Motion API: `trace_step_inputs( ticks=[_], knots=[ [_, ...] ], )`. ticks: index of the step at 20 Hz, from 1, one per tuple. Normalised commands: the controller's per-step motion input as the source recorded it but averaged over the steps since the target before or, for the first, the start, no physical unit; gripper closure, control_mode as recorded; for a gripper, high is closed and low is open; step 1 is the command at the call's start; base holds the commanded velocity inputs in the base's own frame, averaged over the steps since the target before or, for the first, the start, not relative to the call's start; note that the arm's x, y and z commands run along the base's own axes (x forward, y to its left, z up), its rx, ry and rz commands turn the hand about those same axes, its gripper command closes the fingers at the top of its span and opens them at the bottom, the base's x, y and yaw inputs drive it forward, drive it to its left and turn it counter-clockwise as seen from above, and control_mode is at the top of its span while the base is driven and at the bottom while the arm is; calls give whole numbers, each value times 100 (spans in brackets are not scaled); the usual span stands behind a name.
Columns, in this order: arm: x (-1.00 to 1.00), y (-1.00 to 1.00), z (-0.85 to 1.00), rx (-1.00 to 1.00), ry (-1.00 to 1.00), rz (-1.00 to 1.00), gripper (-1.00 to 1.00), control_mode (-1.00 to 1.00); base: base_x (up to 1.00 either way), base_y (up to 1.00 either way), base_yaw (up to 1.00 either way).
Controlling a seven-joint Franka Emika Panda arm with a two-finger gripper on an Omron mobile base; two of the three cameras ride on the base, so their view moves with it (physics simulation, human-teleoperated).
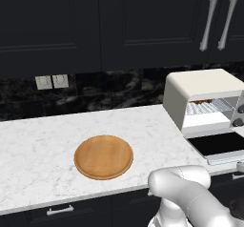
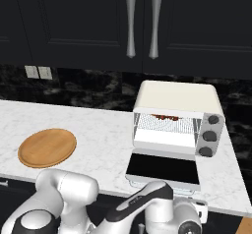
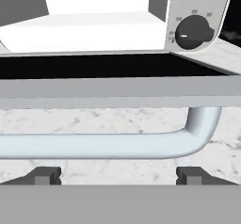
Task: Pick up the kebab skewer and baguette bread, and place them inside the toaster oven. Close the toaster oven door and start by setting the timer.
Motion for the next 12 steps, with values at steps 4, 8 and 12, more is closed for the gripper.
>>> trace_step_inputs(
  ticks=[4,8,12],
  knots=[
    [0,0,-28,0,0,0,-100,-100,0,0,0],
    [3,0,-15,0,0,0,-100,-100,0,0,0],
    [14,3,-1,0,0,0,-100,-100,0,0,0]
  ],
)
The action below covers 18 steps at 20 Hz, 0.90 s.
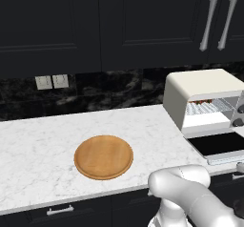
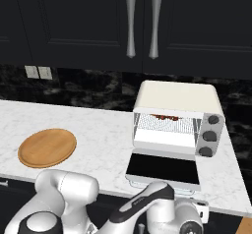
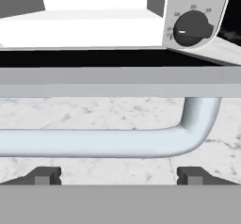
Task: Pick up the kebab skewer and baguette bread, and place them inside the toaster oven. Close the toaster oven door and start by setting the timer.
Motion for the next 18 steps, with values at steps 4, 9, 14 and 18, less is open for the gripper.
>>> trace_step_inputs(
  ticks=[4,9,14,18],
  knots=[
    [21,6,0,0,0,0,-100,-100,0,0,0],
    [20,5,0,0,0,0,-100,-100,0,0,0],
    [12,0,12,0,0,0,-100,-100,0,0,0],
    [5,0,38,2,-6,0,-100,-100,0,0,0]
  ],
)
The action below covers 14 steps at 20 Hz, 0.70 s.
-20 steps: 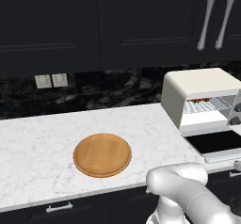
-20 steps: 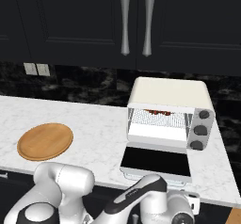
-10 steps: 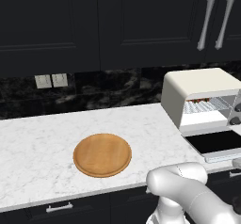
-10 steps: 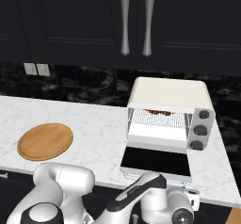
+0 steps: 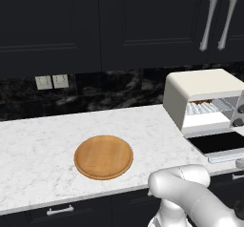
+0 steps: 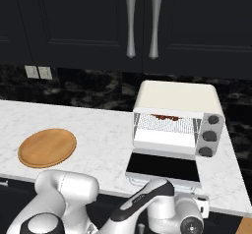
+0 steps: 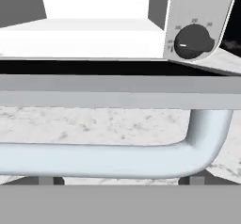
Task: Pick up the kebab skewer and baguette bread, and place them inside the toaster oven. Close the toaster oven door and start by setting the timer.
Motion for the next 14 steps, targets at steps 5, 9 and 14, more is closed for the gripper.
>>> trace_step_inputs(
  ticks=[5,9,14],
  knots=[
    [5,0,44,3,-8,0,-100,-100,0,0,0],
    [11,0,44,2,-6,0,-100,-100,0,0,0],
    [24,1,40,2,-3,0,-100,-100,0,0,0]
  ],
)
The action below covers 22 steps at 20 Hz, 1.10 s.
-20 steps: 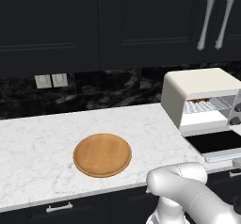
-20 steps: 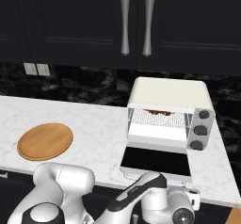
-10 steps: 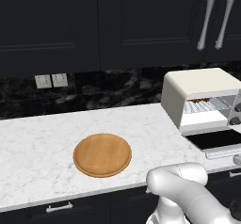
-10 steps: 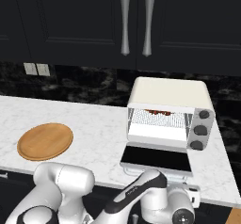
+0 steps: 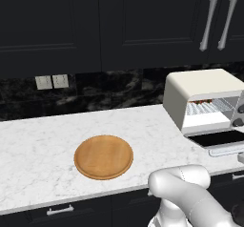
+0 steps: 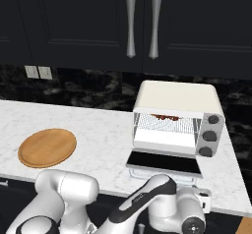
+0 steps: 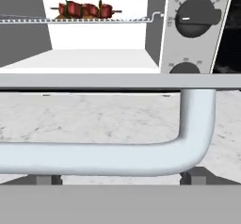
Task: Pick up the kebab skewer and baguette bread, and place them inside the toaster oven. Close the toaster oven door and start by setting the timer.
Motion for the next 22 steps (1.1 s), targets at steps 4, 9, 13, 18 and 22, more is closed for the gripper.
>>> trace_step_inputs(
  ticks=[4,9,13,18,22],
  knots=[
    [31,5,43,1,-5,0,-100,-100,0,0,0],
    [36,11,45,0,-5,0,-100,-100,0,0,0],
    [37,25,48,0,-7,0,-100,-100,0,0,0],
    [37,38,47,0,-9,0,-100,-100,0,0,0],
    [41,41,46,0,-8,0,-100,-100,0,0,0]
  ],
)
